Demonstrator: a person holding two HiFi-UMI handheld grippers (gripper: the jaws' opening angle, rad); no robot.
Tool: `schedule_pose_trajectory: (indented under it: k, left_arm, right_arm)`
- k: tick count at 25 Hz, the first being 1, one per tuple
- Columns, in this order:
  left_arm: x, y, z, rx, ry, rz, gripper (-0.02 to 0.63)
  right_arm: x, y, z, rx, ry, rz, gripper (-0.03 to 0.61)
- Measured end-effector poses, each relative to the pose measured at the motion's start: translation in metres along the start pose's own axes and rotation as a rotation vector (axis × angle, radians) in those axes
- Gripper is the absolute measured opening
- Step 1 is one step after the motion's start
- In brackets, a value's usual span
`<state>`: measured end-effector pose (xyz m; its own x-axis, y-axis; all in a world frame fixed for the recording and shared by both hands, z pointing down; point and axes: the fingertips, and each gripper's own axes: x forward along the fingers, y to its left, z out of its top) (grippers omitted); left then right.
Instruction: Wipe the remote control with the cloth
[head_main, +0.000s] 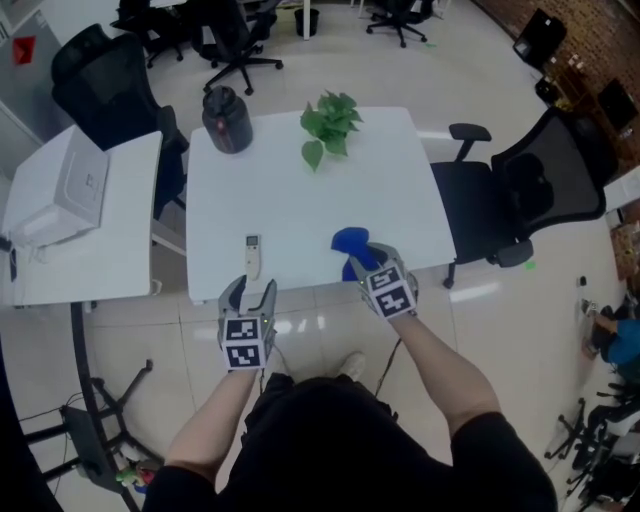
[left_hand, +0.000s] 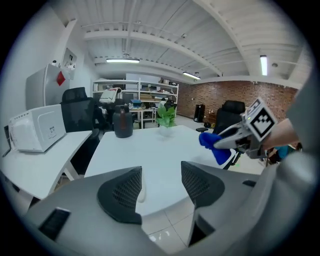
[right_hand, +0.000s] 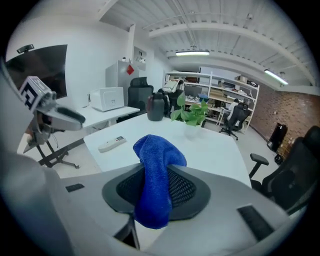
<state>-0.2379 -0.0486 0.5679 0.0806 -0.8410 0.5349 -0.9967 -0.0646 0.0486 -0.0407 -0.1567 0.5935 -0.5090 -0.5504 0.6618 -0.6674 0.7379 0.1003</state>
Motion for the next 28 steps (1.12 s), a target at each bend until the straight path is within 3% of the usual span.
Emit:
schedule_pose_trajectory:
  k: [6,14,20,24,28]
  left_arm:
    - [-0.025,-0.003,0.014,0.021,-0.020,-0.002,0.252]
    - [-0.025,-0.004,-0.001,0.039,0.015,-0.009,0.252]
    - [-0.022,-0.010,0.010,0.046,-0.009,-0.022,0.252]
    - [-0.025,-0.014,0.024,0.046,-0.054,-0.038,0.252]
    - [-0.040,-0.027,0.040,0.060,-0.109,-0.115,0.245]
  right_arm:
    - [0.070,-0.018,-0.040,0.006,0.144,-0.011,0.132]
    - [0.097,-0.018,-0.056,0.015,0.216,0.003,0.161]
    - [0.086,-0.022,-0.046,0.019,0.145,-0.008,0.206]
    - [0.038,-0.017,-0.006,0.031,-0.017,-0.025,0.206]
    - [-0.027,0.030,0.032,0.031,-0.149,0.034,0.200]
